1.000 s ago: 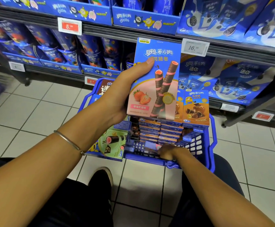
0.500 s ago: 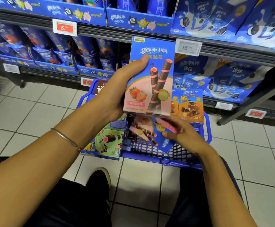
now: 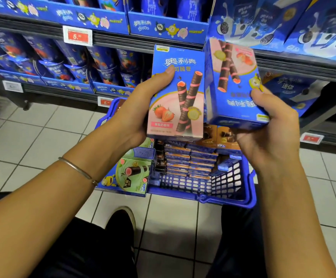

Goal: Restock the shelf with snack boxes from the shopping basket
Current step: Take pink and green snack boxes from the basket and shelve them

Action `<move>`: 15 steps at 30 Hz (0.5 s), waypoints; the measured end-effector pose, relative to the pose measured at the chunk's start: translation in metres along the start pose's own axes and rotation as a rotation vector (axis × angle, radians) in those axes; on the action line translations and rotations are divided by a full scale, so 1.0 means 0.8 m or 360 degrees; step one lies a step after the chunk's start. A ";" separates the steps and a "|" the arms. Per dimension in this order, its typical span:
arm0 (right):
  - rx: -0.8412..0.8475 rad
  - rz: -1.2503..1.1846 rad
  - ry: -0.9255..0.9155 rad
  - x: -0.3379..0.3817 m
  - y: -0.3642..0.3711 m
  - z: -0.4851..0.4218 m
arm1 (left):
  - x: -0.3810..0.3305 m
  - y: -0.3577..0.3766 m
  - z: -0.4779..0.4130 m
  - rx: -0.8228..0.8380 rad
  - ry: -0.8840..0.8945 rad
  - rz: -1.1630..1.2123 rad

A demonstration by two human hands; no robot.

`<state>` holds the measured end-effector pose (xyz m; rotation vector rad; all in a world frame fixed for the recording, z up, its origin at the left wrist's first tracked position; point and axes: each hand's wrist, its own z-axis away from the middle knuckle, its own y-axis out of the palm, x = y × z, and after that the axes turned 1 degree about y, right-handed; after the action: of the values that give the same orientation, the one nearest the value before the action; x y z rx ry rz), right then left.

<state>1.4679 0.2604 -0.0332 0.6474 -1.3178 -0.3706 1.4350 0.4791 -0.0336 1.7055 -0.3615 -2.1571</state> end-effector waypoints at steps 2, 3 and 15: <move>0.0023 -0.0046 -0.0009 -0.012 0.014 0.001 | 0.001 -0.003 -0.003 -0.0054 -0.0002 0.0039; 0.0004 -0.0078 0.0004 -0.018 0.019 0.001 | 0.002 -0.006 -0.004 -0.0076 -0.0010 0.0044; -0.0222 0.0281 0.0125 -0.087 0.060 -0.050 | 0.019 -0.030 -0.053 -0.0228 -0.0358 -0.0054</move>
<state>1.4851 0.3480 -0.0611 0.4212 -1.2517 -0.2869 1.4700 0.4949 -0.0669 1.4064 -0.2311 -2.3457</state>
